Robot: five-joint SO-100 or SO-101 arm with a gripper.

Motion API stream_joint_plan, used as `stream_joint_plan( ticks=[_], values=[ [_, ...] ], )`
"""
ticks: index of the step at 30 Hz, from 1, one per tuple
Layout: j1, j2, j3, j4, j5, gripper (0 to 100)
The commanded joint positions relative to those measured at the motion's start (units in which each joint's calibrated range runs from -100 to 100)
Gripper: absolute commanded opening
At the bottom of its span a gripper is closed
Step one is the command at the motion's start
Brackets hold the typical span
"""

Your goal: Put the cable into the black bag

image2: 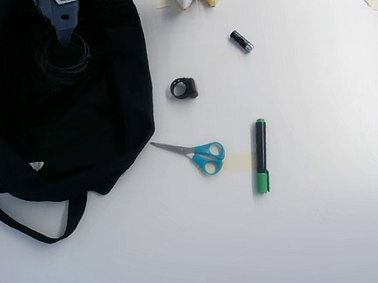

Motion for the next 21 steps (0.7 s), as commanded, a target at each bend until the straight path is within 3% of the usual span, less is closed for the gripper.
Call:
stream_joint_plan(
  ticks=[1,15,16,19,21],
  values=[
    [2.74,-1.45,6.31,-9.73,1.2,2],
    [6.71,9.5,9.46,-18.95,2.3,3],
    [6.71,9.5,9.46,-18.95,2.3,5],
    [6.33,9.5,9.46,-18.34,2.3,23],
    [5.21,8.01,10.0,-18.09,2.35,27]
  ],
)
